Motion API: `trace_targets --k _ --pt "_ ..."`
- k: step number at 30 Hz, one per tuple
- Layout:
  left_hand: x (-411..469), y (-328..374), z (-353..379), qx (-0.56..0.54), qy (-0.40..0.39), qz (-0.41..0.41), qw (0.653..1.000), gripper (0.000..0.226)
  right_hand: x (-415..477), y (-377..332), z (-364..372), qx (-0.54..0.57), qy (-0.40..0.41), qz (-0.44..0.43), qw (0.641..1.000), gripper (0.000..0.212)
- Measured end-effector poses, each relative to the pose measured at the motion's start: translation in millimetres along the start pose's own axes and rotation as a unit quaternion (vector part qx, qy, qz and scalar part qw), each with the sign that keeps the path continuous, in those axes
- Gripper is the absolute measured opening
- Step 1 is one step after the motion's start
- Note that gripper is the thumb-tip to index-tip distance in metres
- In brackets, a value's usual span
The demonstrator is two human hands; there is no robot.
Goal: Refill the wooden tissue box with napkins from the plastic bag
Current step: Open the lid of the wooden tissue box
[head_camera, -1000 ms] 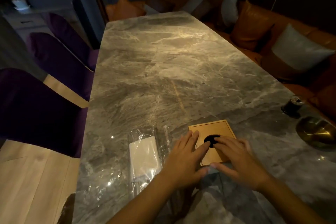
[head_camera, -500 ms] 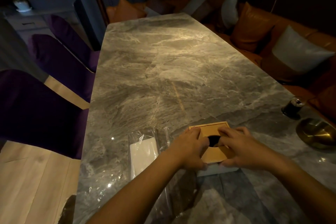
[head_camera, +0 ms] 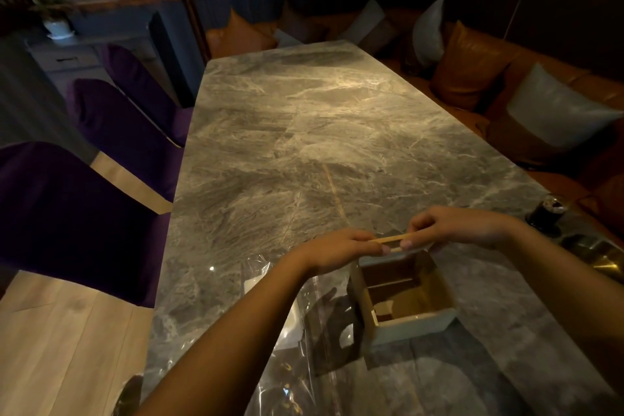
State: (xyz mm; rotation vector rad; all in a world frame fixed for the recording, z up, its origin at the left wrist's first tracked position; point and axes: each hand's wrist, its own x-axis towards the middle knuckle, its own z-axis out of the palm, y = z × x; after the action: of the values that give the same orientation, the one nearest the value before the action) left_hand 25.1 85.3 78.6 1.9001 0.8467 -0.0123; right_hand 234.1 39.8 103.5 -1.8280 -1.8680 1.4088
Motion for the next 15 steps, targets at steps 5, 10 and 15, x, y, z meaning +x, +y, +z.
trace_targets --k 5,10,15 --pt "0.6 -10.1 3.7 -0.024 0.069 0.012 0.997 0.052 -1.7 0.3 -4.7 0.033 0.028 -0.014 0.999 0.039" --pt "-9.5 -43.4 23.3 -0.160 0.162 0.032 0.973 0.034 -15.3 34.1 4.6 0.151 0.117 -0.049 0.980 0.046" --pt "-12.0 -56.6 39.9 -0.248 0.226 0.040 0.941 0.034 -16.2 70.2 29.2 0.236 0.210 -0.030 0.948 0.030"
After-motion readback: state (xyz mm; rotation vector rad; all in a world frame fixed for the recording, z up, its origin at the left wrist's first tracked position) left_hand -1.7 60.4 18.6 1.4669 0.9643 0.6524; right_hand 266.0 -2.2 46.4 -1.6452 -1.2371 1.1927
